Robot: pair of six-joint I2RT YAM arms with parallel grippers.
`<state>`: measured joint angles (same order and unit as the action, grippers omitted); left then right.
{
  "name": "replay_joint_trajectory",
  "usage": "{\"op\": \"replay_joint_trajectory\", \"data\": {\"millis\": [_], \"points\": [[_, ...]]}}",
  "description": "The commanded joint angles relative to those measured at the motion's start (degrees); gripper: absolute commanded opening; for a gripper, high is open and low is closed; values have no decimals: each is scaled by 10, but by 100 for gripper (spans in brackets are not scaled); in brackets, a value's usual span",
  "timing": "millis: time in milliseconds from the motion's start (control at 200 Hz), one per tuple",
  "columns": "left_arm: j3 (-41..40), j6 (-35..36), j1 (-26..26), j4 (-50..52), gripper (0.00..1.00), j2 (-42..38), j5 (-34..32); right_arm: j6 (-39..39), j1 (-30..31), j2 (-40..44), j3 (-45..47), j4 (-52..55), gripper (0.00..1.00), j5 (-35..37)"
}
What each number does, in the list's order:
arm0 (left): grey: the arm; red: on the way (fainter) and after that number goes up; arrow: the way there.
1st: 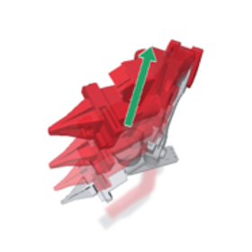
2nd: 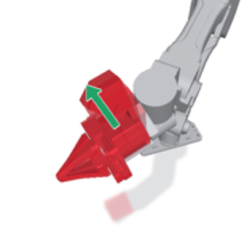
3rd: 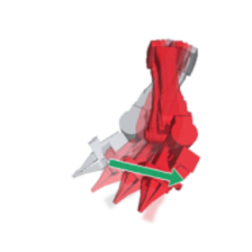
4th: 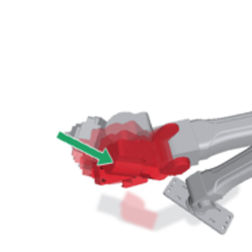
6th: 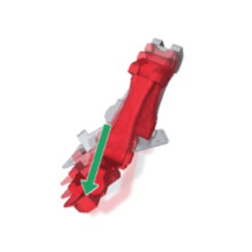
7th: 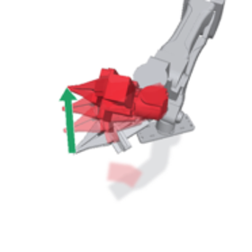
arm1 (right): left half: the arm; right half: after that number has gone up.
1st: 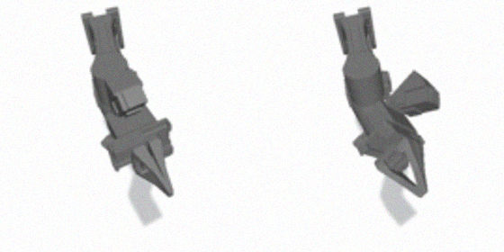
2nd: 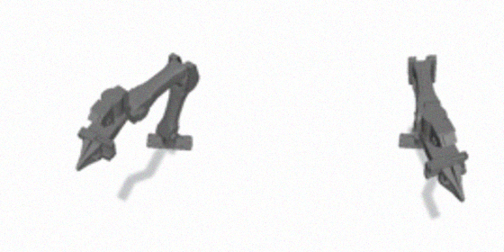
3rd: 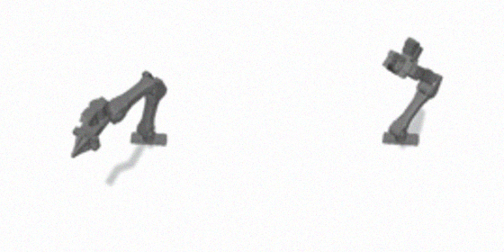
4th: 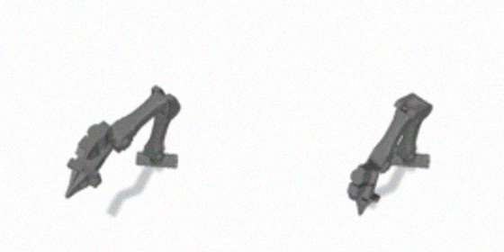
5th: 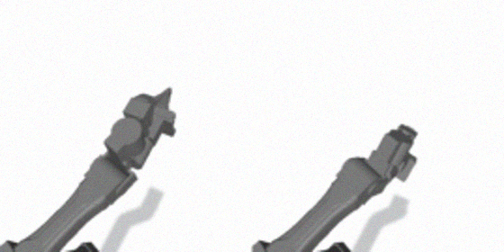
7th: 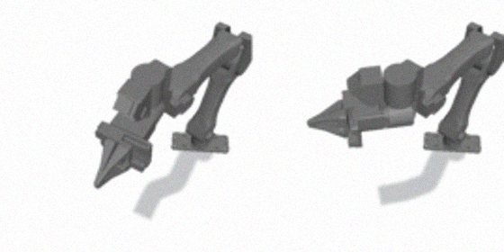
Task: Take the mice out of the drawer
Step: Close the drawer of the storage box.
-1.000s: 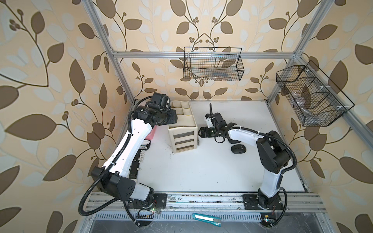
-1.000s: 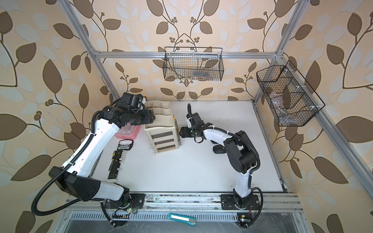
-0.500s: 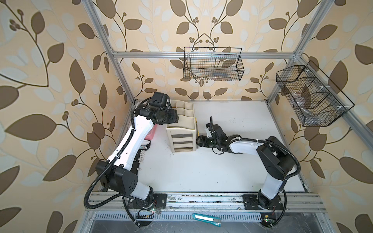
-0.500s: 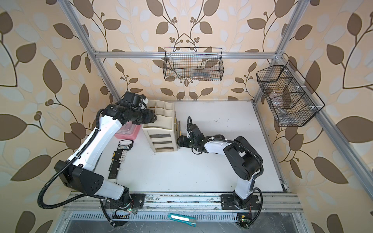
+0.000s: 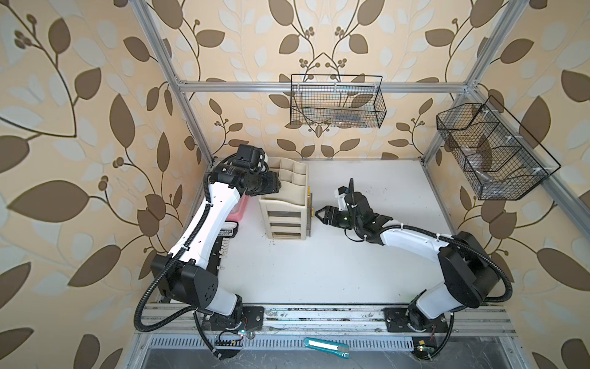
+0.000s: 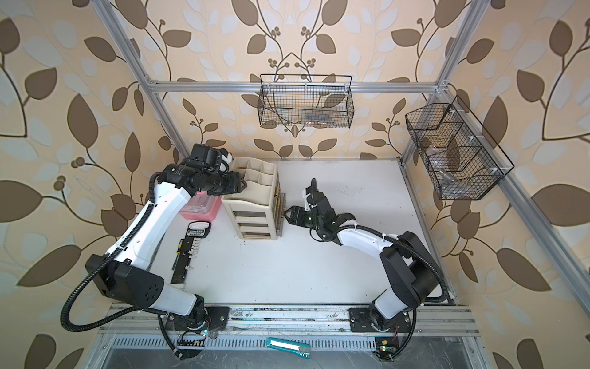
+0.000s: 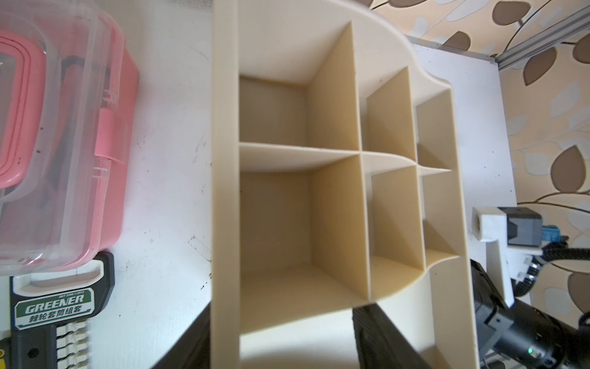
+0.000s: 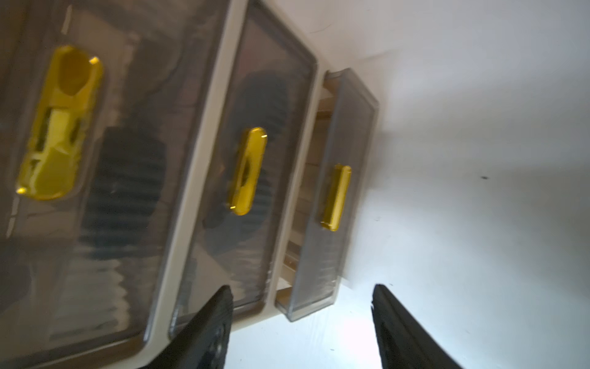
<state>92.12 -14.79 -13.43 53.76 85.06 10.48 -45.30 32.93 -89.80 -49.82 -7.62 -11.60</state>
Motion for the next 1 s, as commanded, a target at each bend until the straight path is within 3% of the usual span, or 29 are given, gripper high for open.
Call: {"op": "replay_joint_trajectory", "data": {"millis": [0,170,510,670,805,996], "points": [[25,16,-4,0,63,-5,16,-3,-15,-23,13,39,66,26],[21,11,-4,6,63,-9,2,-17,-5,-100,-19,20,60,21],[21,11,-4,0,62,4,22,-39,51,-184,-100,-49,58,-13],[31,18,-2,12,63,5,5,-18,37,-141,-68,-22,57,0],[40,24,1,23,70,2,5,-20,-7,-74,-10,-54,57,-58],[53,14,2,48,73,-15,-35,-142,-50,-43,37,-228,63,-165]]}}
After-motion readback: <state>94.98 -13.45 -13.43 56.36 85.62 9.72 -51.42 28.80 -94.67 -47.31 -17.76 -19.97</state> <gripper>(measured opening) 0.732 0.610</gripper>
